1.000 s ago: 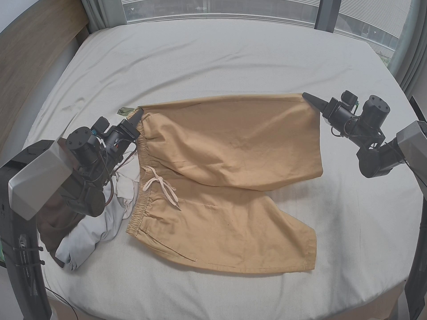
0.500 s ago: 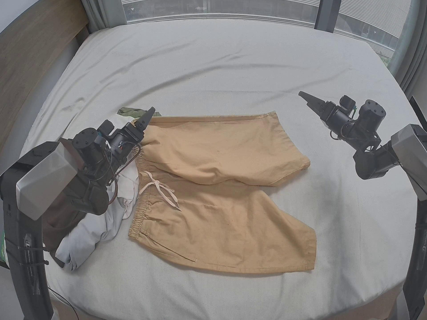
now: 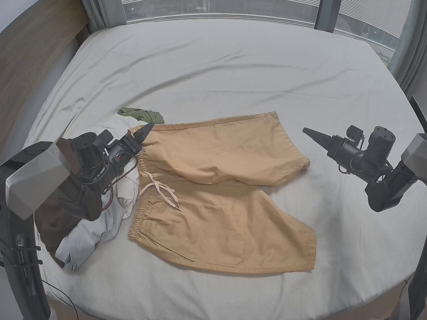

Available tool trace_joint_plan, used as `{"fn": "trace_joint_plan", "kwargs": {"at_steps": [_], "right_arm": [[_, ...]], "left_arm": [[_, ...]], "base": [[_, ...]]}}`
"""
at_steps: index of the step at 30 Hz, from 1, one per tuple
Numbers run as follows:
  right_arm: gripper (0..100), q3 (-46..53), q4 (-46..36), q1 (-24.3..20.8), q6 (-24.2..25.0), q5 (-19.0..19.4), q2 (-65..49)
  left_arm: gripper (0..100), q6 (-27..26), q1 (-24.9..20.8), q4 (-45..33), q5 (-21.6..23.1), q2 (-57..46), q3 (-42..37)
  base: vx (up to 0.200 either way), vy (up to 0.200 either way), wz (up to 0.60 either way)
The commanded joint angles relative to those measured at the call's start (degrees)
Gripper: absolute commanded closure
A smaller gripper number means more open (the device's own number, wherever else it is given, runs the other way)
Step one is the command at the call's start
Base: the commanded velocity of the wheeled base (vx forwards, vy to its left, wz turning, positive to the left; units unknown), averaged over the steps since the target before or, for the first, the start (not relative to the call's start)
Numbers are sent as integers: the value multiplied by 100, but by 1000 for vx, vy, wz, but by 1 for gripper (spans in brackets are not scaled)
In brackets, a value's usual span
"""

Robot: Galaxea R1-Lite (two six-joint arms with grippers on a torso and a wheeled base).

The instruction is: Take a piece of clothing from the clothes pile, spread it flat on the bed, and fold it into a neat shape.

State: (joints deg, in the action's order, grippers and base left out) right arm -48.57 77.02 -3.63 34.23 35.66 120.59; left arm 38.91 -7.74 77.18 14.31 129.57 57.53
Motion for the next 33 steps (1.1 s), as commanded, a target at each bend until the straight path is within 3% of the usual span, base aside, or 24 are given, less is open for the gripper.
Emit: {"fn": "trace_joint_plan", "kwargs": {"at_steps": [1,3,5,7,15,19,27,33], "right_arm": [[0,981,103,3,-110,20,-712],[0,1253,24,-15,-110,29,-827],[0,1385,-3,-23,-110,29,-853],[0,1825,-240,-103,-154,20,-862],[0,2273,-653,-103,-321,20,-835],[0,2440,-855,-41,-347,20,-809],[0,2572,-1189,-76,-391,11,-642],[0,2616,-1189,-50,-786,11,-290]], "left_arm": [[0,55,317,-159,792,-1206,-1226],[0,204,554,-212,1416,-1576,-1701],[0,231,616,-221,1636,-1690,-1868],[0,169,748,-177,2137,-1874,-2387],[0,-235,704,-150,2304,-1953,-2826],[0,-841,590,-150,2313,-1910,-3063],[0,-973,431,-133,2287,-1734,-3186],[0,-1114,370,438,2243,-1356,-3204]], "base": [[0,0,0],[0,0,0],[0,0,0],[0,0,0],[0,0,0],[0,0,0],[0,0,0],[0,0,0]]}}
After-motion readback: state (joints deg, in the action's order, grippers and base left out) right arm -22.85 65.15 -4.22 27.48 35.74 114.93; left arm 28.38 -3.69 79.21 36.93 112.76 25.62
